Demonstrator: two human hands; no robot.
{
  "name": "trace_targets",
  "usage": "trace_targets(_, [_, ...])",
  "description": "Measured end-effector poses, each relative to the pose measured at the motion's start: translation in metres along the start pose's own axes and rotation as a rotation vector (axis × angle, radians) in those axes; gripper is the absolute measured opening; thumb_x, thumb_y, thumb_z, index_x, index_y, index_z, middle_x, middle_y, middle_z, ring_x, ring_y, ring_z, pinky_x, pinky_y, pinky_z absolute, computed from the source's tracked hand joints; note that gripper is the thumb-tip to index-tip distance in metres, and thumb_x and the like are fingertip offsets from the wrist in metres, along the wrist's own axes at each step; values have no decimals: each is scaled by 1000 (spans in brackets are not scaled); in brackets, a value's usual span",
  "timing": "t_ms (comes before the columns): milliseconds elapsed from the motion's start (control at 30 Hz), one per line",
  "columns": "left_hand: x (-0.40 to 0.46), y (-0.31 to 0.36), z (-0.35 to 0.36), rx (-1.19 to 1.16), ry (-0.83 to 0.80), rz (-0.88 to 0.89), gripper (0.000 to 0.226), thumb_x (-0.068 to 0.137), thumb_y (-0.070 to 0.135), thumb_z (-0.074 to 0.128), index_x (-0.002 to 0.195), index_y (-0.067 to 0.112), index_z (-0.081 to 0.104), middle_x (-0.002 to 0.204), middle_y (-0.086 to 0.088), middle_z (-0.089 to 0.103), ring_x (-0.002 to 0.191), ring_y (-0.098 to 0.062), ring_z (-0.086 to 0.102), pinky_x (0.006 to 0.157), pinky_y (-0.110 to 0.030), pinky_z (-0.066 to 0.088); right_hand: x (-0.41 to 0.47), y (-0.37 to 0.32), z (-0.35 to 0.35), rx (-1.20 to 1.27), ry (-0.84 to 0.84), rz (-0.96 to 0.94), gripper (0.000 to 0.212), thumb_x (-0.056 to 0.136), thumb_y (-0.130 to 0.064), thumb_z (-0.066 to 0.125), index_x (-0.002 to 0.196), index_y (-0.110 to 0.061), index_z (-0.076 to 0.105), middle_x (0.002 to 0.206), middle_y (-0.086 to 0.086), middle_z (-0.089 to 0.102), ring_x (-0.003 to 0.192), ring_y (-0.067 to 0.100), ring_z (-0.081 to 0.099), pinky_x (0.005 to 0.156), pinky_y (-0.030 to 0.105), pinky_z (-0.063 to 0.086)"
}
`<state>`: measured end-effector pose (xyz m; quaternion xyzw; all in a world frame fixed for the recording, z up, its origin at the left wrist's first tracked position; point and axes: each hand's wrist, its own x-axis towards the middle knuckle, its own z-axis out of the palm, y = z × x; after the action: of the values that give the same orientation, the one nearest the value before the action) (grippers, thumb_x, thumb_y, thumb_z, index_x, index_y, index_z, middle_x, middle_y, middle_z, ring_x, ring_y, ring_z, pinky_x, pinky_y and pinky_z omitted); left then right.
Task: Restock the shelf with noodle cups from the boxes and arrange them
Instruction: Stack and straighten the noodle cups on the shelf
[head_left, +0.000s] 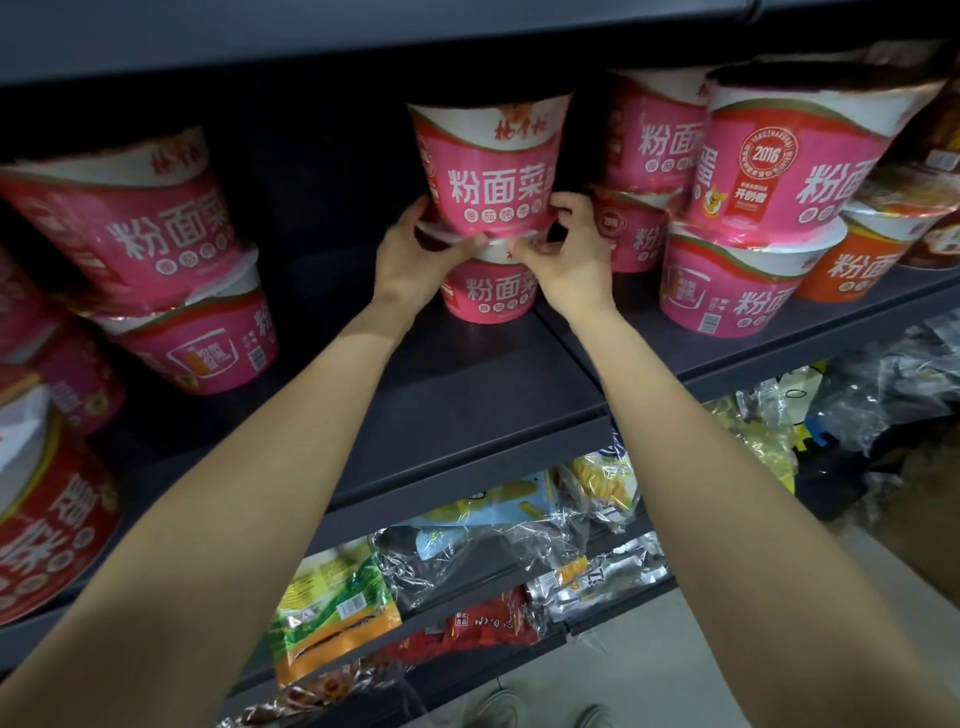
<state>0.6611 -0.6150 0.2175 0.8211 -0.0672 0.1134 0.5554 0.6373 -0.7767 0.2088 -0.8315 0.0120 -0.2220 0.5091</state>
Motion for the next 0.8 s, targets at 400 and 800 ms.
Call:
trace_targets(400, [-13, -17, -17, -88, 121, 34, 79, 74, 36, 80, 136, 12, 38, 128, 0, 55, 112, -13, 58, 94, -28, 50, -1, -14, 20, -64, -65, 2, 71, 85, -58, 59, 145, -28, 37, 137, 9, 39, 118, 25, 54, 102, 33, 44])
trace_targets(800, [7, -11, -14, 18, 165, 28, 73, 80, 32, 75, 140, 11, 41, 135, -6, 55, 121, -18, 54, 100, -34, 48, 13, -16, 22, -87, -130, -13, 69, 86, -41, 67, 145, -18, 39, 143, 12, 38, 132, 24, 40, 108, 30, 33])
